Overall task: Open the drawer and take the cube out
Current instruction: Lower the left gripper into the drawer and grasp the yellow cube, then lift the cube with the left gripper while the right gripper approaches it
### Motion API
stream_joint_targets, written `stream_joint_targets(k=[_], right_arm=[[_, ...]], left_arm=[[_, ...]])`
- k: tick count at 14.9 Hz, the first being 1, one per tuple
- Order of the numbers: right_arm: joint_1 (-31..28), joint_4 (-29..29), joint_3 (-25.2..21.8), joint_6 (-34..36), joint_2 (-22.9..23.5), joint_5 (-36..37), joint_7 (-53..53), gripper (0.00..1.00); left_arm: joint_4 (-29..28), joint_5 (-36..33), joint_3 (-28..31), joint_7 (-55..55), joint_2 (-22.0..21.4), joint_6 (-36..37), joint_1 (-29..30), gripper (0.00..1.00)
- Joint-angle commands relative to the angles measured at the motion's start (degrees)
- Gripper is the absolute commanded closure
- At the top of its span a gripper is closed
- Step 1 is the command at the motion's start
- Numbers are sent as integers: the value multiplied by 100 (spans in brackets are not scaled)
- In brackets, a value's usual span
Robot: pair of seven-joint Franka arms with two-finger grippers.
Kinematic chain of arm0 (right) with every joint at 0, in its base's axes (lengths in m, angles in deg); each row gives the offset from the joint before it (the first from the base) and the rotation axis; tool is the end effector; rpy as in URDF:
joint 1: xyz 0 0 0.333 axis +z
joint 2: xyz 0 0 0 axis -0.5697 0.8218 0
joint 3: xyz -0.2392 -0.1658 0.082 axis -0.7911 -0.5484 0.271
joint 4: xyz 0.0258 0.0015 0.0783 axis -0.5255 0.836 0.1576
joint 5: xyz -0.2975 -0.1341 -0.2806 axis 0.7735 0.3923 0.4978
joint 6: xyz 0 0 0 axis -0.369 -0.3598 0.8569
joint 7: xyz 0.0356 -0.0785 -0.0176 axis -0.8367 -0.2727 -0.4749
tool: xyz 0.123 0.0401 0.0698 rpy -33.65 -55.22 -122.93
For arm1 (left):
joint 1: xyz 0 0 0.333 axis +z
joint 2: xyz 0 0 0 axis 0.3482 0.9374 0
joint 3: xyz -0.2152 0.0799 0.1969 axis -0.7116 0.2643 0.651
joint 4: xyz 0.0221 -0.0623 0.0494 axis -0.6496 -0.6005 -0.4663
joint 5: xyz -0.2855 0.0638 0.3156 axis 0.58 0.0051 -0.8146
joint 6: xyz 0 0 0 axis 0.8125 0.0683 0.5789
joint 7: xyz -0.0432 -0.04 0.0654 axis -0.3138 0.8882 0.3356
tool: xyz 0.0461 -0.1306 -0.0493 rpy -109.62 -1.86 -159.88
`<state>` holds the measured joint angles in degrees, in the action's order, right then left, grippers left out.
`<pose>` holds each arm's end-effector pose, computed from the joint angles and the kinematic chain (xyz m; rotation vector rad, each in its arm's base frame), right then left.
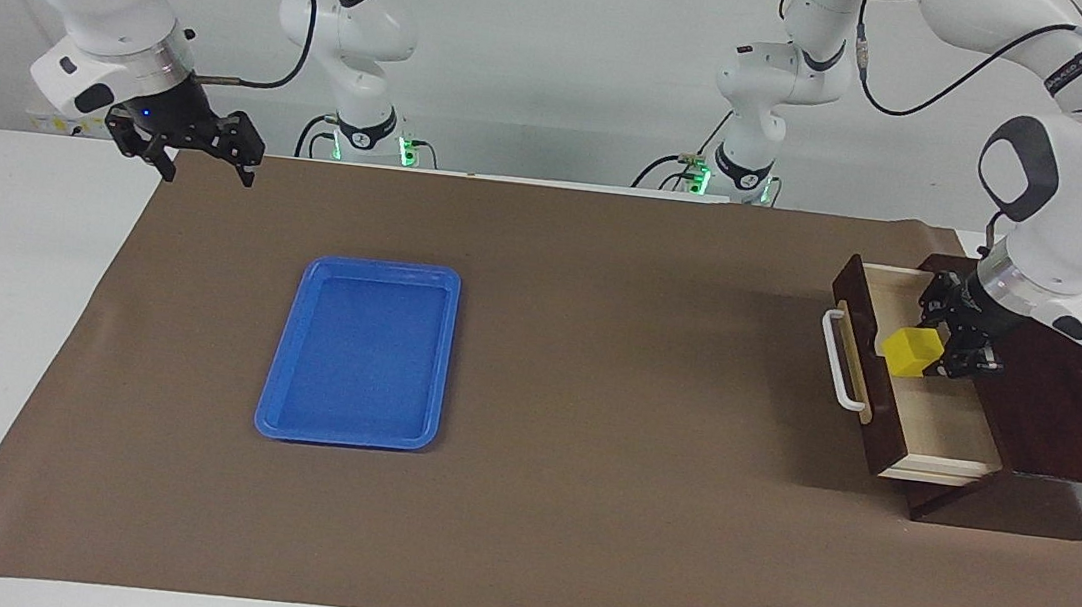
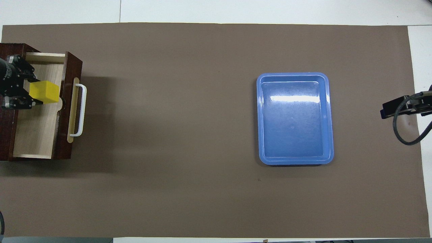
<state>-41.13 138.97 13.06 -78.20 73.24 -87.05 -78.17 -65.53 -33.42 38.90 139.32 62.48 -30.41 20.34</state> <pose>0.5739 -0.0309 0.5515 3.1188 0.0315 -0.1564 0.6543 0.0113 0.4758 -2.1724 -2.1770 0.0778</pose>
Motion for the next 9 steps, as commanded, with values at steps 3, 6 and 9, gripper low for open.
stream_joint_targets(k=[3,6,9], right_arm=[[-19,417,6,-68,-239,-440,-1025,0],[51,725,24,-226,-310,-906,-2123,0],[235,778,76,-358,40,-1406,-3431,0]], left_arm=[[909,51,75,1666,360,800,-1102,100],[900,78,40,2739,316,748,-1980,100],[900,314,23,3672,307,730,-2517,100]])
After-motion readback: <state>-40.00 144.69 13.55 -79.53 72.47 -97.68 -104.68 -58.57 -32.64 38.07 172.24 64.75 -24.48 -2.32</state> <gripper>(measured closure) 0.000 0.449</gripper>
